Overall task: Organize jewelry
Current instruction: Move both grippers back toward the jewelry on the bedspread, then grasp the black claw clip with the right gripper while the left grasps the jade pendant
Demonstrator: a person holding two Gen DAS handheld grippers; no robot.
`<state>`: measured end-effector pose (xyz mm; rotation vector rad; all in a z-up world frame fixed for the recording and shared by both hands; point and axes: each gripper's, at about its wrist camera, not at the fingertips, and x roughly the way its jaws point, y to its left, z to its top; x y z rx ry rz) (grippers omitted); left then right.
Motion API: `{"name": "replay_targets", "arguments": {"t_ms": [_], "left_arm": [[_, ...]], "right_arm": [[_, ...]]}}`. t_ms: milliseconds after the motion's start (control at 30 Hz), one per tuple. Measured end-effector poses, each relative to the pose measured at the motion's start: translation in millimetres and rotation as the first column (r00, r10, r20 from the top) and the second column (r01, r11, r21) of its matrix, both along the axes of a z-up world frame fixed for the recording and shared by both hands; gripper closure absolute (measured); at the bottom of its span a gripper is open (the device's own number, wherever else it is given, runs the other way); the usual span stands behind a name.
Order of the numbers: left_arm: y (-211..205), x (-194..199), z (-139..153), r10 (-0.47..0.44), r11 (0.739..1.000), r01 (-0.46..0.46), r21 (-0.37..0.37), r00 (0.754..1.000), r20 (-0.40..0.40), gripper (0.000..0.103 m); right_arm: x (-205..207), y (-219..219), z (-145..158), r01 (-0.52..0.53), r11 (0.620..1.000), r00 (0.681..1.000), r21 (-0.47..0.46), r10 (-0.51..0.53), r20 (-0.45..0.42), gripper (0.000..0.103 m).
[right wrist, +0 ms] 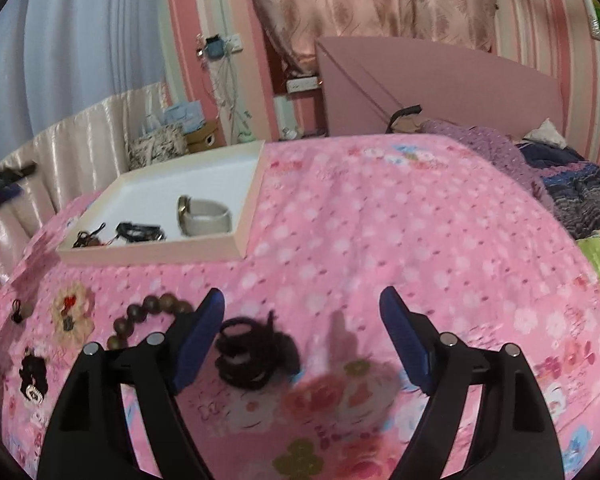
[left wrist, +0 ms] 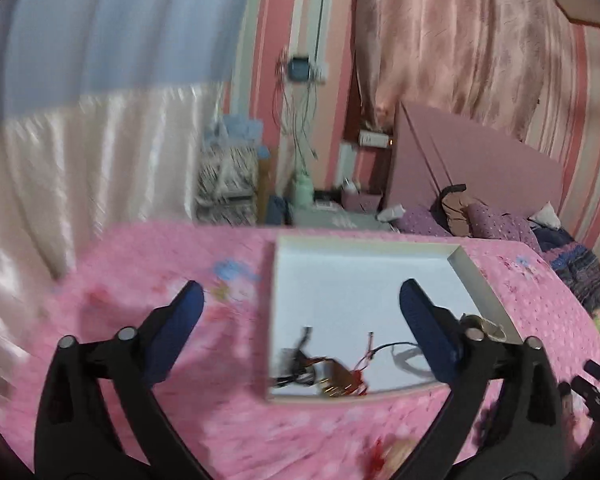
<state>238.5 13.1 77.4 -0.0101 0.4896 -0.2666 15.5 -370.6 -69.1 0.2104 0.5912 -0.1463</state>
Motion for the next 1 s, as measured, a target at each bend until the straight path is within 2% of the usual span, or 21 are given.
{"name": "replay_targets", "arguments": {"t_ms": [67,133,200,300,433,467,533,567,633,667,767,833,900,1000], "left_arm": [[27,-20,6,0.03,0.999,-0.03,0.039,0.999,0.013,0.005],[58,-37,-6,0.059,0.997,-0.06,0.051,0.998,0.005,0.005],[89,-52,-34,0.107,0.992,-0.104,0.072,0.993,-0.043,0.008],[112,-68,-69,0.107,0.994,-0.101,0.052,0.984,-0.139,0.009],[97,-76,-100,0.092,0.989,-0.067,0.131,0.977,-0.192,0.008],[93,-72,-111,0.089,0.989,-0.058,0.136,0.968,-0.233,0.008],[87,-69,-120,0.08,0.988,-0.038,0.149,0.953,-0.292,0.01],[84,-67,-122,0.062,0.988,-0.015,0.154,0.95,-0.307,0.01],[75,-60,-135,0.036,0.982,0.038,0.185,0.924,-0.38,0.011],[73,-61,-135,0.035,0.981,0.038,0.189,0.928,-0.371,0.011],[68,-64,-132,0.009,0.977,0.068,0.201,0.933,-0.359,0.023],[70,-66,-130,-0.007,0.981,0.075,0.178,0.935,-0.354,0.037],[74,-69,-127,-0.021,0.986,0.076,0.15,0.94,-0.34,0.066],[77,-72,-124,-0.035,0.987,0.083,0.136,0.945,-0.325,0.072]], "right_arm": [[0,7,-6,-0.033,0.999,0.999,0.009,0.033,-0.006,0.023],[2,17,-13,-0.057,0.998,0.998,-0.006,0.057,-0.024,0.023],[5,19,-17,-0.059,0.998,0.997,-0.009,0.058,-0.045,0.023],[12,17,-23,-0.037,0.999,0.995,-0.002,0.037,-0.094,0.023],[19,20,-29,-0.035,0.999,0.99,-0.013,0.033,-0.138,0.025],[21,21,-30,-0.04,0.999,0.988,-0.018,0.037,-0.151,0.03],[24,23,-32,-0.052,0.998,0.985,-0.017,0.049,-0.166,0.033],[24,24,-33,-0.061,0.998,0.984,-0.015,0.058,-0.17,0.039],[27,28,-36,-0.083,0.996,0.98,-0.016,0.078,-0.185,0.046],[28,29,-37,-0.091,0.996,0.978,-0.021,0.085,-0.19,0.052],[26,33,-36,-0.099,0.995,0.978,-0.033,0.091,-0.185,0.058],[25,33,-35,-0.097,0.995,0.979,-0.033,0.09,-0.181,0.058],[24,31,-35,-0.098,0.995,0.98,-0.022,0.093,-0.175,0.058],[24,28,-34,-0.1,0.995,0.981,0.002,0.099,-0.164,0.058]]}}
